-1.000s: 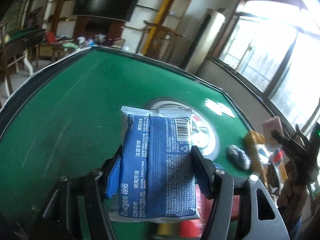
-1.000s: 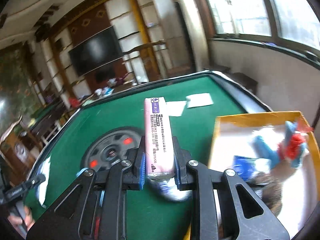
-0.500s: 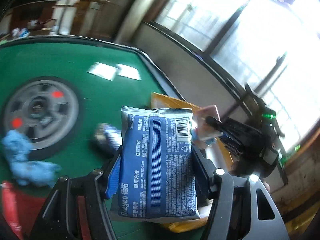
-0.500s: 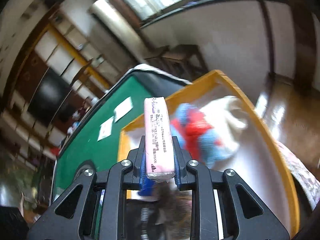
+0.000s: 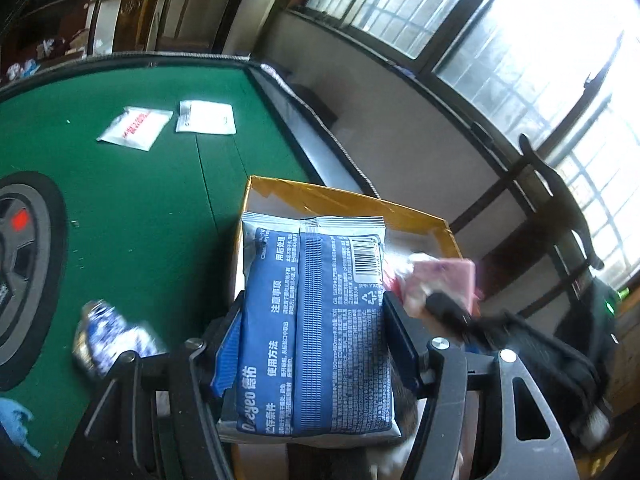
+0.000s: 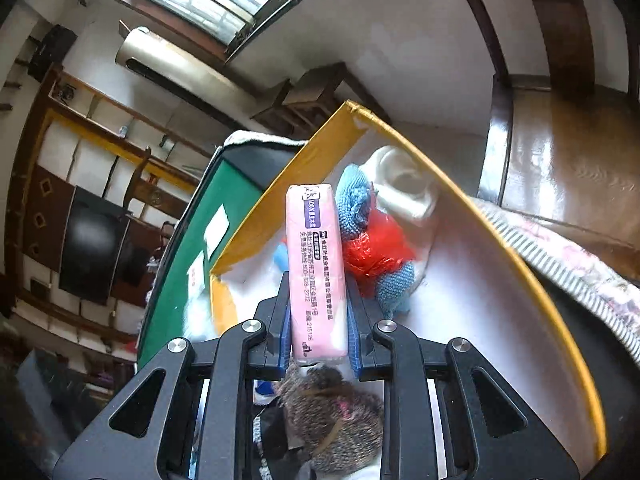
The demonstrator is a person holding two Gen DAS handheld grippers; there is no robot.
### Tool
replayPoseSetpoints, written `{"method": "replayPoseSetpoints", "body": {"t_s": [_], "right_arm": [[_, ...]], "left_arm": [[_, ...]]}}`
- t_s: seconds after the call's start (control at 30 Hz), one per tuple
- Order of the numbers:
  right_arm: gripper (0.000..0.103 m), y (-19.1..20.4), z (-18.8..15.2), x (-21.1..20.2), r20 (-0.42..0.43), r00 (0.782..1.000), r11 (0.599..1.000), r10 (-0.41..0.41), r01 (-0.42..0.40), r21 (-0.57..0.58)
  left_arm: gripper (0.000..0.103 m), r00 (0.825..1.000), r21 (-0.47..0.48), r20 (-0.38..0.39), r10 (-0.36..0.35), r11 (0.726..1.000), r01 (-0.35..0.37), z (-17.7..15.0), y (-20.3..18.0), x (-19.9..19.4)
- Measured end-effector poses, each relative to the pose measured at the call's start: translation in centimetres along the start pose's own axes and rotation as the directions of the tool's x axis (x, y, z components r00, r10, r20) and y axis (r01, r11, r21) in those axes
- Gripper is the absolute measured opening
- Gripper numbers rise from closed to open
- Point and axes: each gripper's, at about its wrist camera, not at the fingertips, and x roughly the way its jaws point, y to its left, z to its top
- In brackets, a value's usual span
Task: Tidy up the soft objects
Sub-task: 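Carry the Deyeo packet with the left gripper while the right gripper carries the pink box into the tray, then open both grippers to release the packet and pink box, then withdraw, then grasp the striped zip bag with the left gripper while the right gripper grasps the blue-white wrapped ball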
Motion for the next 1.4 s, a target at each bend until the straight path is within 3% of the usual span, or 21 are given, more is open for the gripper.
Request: {"method": "replayPoseSetpoints", "body": {"t_s": [0.27,0.33,0.4,0.43,0.57,0.63,0.8,0.93,1.1,1.27,1.4], "right_arm": [[0.024,0.7,-0.1,-0.4,0.037,0.997,0.997,-0.071,0.072,-0.027],[0.032,0.5,0.2,-1.1,0.072,0.992,0.994,-0.107,0.109,-0.025],[0.055,1.0,0.3,-2.3,0.15,0.978,0.987,-0.148,0.155,-0.037],[0.059,1.3,0.3,-3.0,0.187,0.97,0.985,-0.158,0.169,-0.045],[0.06,2.2,0.2,-4.9,0.292,0.942,0.98,-0.163,0.19,-0.066],[0.06,2.4,0.2,-5.3,0.304,0.942,0.983,-0.139,0.168,-0.071],[0.06,3.2,0.0,-5.1,0.293,0.951,0.986,-0.094,0.129,-0.102],[0.06,4.7,-0.8,-5.2,0.287,0.958,0.981,0.007,0.049,-0.187],[0.06,7.1,-2.5,-4.8,0.268,0.96,0.951,0.075,0.012,-0.309],[0.06,8.4,-3.7,-4.0,0.235,0.968,0.926,0.089,0.007,-0.377],[0.059,8.6,-4.1,-3.8,0.231,0.969,0.919,0.086,0.013,-0.395]], "left_arm": [[0.065,0.999,-0.091,-0.029,-0.029,0.995,0.026,1.2,0.2,3.4],[0.071,0.997,-0.129,-0.047,-0.055,0.99,0.048,1.2,0.5,4.0],[0.074,0.99,-0.159,-0.07,-0.122,0.981,0.11,0.9,0.7,4.4],[0.074,0.987,-0.162,-0.075,-0.145,0.978,0.132,0.9,0.5,4.4],[0.074,0.982,-0.147,-0.091,-0.167,0.977,0.153,0.3,-0.1,3.9],[0.074,0.979,-0.147,-0.092,-0.179,0.975,0.165,0.2,-0.4,3.1],[0.074,0.98,-0.103,-0.003,-0.199,0.975,0.197,0.0,-1.2,-1.7],[0.074,0.985,-0.064,0.04,-0.169,0.983,0.171,-1.2,-0.6,-6.2],[0.074,0.985,-0.056,0.093,-0.148,0.987,0.153,-4.0,3.6,-12.4],[0.074,0.991,-0.133,0.133,0.008,0.991,0.01,-7.4,11.0,-18.4],[0.076,0.981,-0.235,0.088,0.171,0.961,-0.147,-9.9,17.0,-20.9]]}}
